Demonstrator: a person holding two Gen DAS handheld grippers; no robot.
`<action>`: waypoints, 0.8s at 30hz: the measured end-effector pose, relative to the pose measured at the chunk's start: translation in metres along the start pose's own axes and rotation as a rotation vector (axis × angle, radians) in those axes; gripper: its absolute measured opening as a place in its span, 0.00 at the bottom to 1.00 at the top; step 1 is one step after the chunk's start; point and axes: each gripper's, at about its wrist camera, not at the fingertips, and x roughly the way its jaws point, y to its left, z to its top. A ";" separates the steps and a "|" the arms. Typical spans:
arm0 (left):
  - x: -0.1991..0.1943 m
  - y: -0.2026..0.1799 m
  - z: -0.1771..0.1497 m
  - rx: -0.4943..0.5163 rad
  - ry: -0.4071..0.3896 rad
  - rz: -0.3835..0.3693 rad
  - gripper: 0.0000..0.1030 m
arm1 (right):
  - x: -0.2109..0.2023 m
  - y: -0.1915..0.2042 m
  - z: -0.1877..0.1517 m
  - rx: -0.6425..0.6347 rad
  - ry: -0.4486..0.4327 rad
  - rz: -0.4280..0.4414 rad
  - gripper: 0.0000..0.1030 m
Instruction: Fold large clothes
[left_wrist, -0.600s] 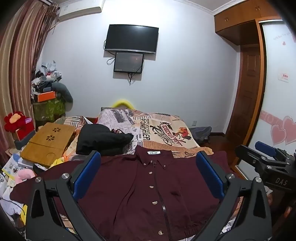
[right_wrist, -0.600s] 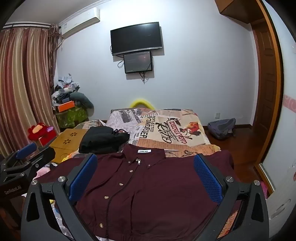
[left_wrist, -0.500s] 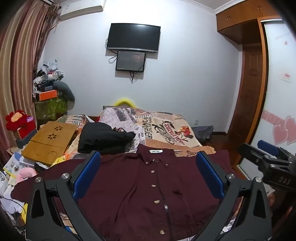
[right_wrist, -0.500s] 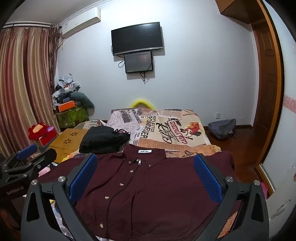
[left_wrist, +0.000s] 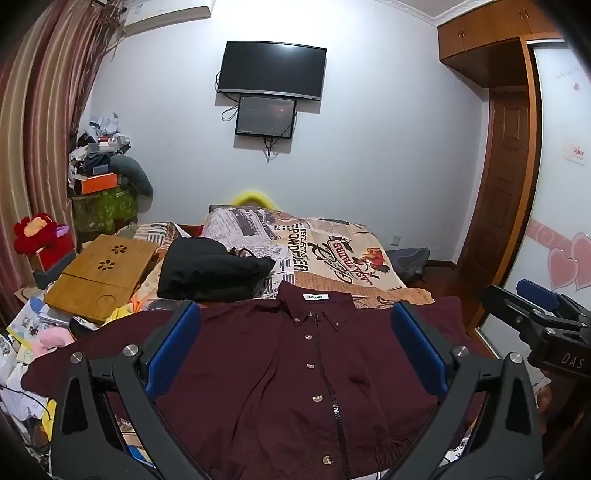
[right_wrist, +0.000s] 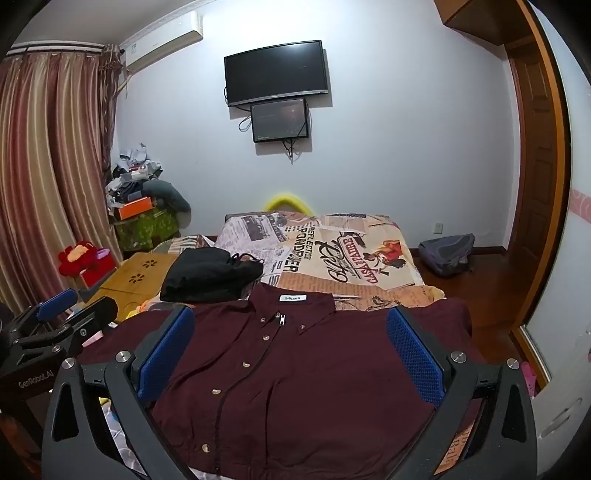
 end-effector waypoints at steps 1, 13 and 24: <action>0.000 0.000 0.000 0.000 -0.001 -0.001 1.00 | 0.000 0.000 0.000 -0.001 0.000 -0.002 1.00; 0.000 -0.001 0.000 -0.001 -0.005 -0.002 1.00 | 0.000 0.001 -0.001 -0.002 0.001 0.000 1.00; -0.001 -0.002 0.002 -0.001 -0.007 -0.005 1.00 | 0.001 0.004 0.000 -0.006 -0.001 -0.003 1.00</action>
